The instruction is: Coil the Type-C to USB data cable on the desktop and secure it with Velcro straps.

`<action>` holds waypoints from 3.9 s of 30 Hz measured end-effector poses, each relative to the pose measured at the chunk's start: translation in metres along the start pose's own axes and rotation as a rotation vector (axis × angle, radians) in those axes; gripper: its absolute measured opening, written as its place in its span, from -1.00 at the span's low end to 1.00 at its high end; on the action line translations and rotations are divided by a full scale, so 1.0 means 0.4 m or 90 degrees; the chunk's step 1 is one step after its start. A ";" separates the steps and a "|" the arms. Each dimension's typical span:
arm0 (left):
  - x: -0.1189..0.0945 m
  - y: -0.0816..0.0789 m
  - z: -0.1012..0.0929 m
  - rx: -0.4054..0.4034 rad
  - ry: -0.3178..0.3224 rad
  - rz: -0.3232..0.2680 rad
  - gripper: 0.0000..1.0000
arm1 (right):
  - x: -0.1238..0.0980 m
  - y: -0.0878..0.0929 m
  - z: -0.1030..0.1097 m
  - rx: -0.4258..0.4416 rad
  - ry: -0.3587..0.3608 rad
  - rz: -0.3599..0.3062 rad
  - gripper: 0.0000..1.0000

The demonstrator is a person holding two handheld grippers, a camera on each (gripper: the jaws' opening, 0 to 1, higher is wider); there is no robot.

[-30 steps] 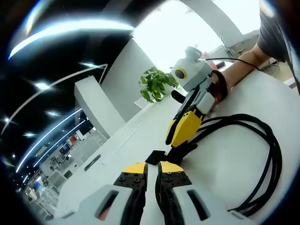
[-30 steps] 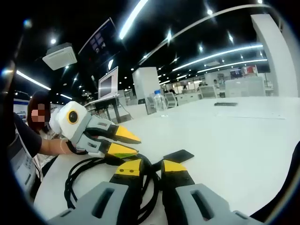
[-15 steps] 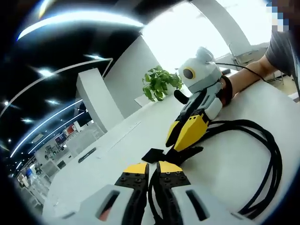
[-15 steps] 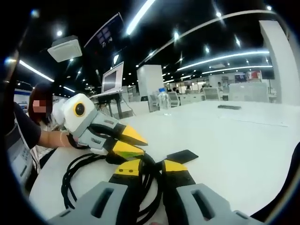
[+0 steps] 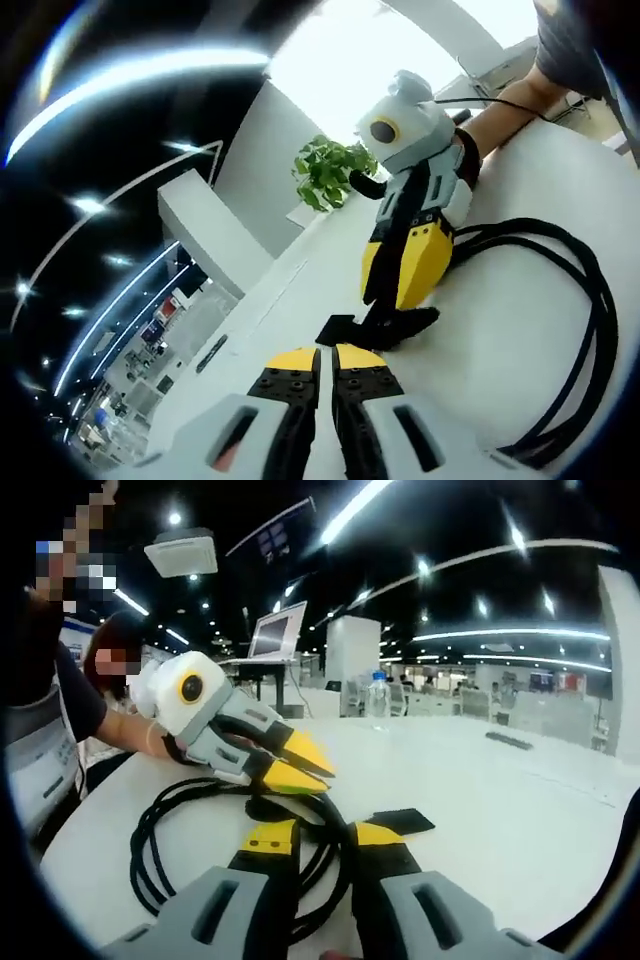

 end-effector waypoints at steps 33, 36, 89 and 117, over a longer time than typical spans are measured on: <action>0.012 0.006 -0.030 -0.025 0.047 0.000 -0.94 | 0.011 -0.062 0.086 -0.166 -0.015 -0.046 -0.96; 0.012 0.007 -0.028 -0.035 0.049 -0.002 -0.94 | 0.011 -0.060 0.084 -0.160 -0.012 -0.046 -0.96; 0.062 -0.008 -0.011 0.005 0.042 -0.023 -0.96 | -0.012 -0.102 0.070 -0.064 -0.016 -0.096 -0.97; 0.050 0.009 0.001 0.002 0.018 0.006 -0.96 | 0.027 -0.053 -0.052 -0.098 0.125 -0.078 -0.97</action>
Point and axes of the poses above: the point that each gripper's makers call its tool centre point, and the gripper's own axes: x roughly forward along the fingers, z roughly to its left, y roughly out of its underside, the point moved 6 cm from there along -x, roughly backward along the fingers, and after that the axes turned 4 degrees about y, right-handed, at the moved point
